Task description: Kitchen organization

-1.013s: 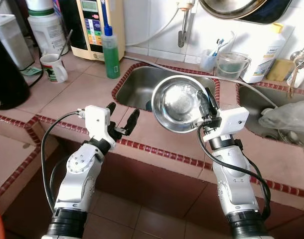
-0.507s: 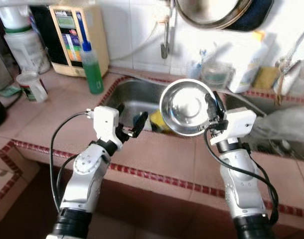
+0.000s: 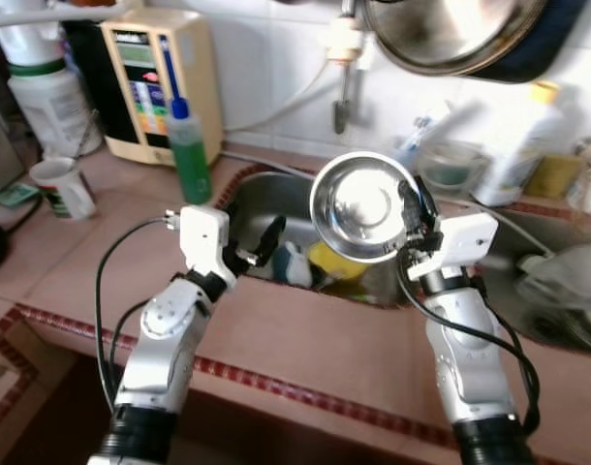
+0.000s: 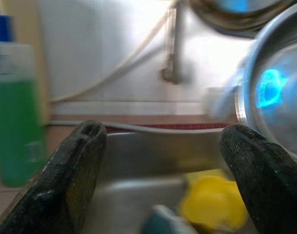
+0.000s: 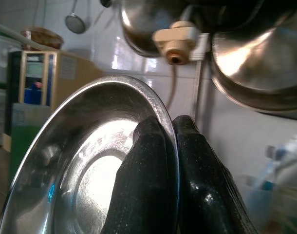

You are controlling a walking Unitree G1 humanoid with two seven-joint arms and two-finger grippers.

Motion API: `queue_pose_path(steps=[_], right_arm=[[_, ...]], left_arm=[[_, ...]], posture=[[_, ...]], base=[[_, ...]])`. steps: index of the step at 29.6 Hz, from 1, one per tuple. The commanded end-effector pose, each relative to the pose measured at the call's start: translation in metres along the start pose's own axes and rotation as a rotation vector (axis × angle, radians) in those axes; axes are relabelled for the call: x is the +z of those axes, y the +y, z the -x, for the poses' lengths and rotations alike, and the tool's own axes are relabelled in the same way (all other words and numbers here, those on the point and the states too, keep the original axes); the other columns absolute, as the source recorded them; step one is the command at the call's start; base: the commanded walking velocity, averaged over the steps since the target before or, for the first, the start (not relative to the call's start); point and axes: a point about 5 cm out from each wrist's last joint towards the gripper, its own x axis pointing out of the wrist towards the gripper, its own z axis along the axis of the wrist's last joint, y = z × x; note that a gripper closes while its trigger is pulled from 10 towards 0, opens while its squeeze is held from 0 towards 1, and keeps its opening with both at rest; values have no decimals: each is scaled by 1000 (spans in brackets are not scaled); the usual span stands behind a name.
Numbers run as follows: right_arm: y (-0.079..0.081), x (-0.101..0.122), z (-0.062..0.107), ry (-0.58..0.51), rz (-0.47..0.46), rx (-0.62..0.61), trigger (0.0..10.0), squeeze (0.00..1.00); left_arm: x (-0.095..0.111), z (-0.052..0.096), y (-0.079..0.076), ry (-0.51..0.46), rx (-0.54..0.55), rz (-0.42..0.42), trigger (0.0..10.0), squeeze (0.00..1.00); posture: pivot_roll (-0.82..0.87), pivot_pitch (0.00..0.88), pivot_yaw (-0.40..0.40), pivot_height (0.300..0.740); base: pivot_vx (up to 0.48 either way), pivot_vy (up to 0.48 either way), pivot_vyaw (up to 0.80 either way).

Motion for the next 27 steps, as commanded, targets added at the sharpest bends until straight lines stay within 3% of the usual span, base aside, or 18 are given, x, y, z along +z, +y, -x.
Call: queue_pose_path(steps=[1,8,15,19,27], right_arm=[[-12,5,0,-14,27,-27,10000,0],[-15,-1,1,18,22,-41,10000,0],[-31,-16,0,113,5,-92,10000,0],[-40,-23,-7,179,86,-78,10000,0],[-52,-28,-16,227,116,-90,10000,0]], left_arm=[[2,-5,-10,-7,-31,5,10000,0],[2,-3,-14,-11,-59,-6,10000,0],[3,2,-22,-14,-118,-27,10000,0],[2,8,-32,-6,-188,-67,10000,0],[-8,23,-56,46,-314,-94,10000,0]], posture=[[-27,0,4,740],[-22,11,7,740],[-13,27,6,740],[-12,37,8,740],[-13,78,23,740]], base=[[368,0,0],[125,0,0],[0,0,0],[0,0,0],[0,0,0]])
